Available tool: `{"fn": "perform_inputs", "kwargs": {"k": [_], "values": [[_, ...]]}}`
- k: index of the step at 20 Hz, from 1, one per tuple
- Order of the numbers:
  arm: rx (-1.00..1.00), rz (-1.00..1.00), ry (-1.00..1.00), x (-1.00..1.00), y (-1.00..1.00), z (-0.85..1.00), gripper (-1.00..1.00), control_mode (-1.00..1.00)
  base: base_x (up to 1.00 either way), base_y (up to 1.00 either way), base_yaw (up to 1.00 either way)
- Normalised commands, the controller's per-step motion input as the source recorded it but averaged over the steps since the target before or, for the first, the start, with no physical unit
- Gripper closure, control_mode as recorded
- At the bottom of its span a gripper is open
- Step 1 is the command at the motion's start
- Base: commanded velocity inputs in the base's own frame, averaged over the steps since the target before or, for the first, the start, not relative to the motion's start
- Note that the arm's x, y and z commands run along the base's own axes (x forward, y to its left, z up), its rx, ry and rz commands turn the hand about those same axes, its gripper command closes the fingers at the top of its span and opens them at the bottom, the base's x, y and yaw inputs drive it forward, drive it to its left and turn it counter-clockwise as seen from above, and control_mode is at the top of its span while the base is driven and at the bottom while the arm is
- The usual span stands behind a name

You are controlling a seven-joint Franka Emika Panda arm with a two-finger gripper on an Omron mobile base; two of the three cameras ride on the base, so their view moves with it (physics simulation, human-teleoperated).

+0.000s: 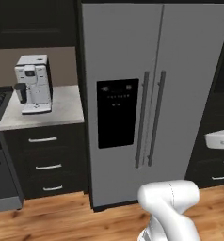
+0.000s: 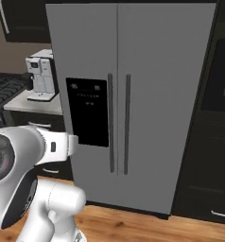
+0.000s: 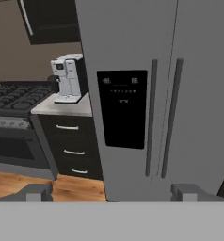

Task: Retrieve the fish from the fridge and place it on the saucepan with marinade on the stove.

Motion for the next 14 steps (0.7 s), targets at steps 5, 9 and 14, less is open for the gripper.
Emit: {"fn": "perform_inputs", "kwargs": {"k": [5,9,14], "values": [[0.0,0.0,0.0,0.0,0.0,0.0,-1.0,1.0,0.27,-0.19,0.0],[0.0,0.0,0.0,0.0,0.0,0.0,-1.0,1.0,0.32,-0.02,0.0],[0.0,0.0,0.0,0.0,0.0,0.0,-1.0,1.0,0.3,0.0,-0.01]]}}
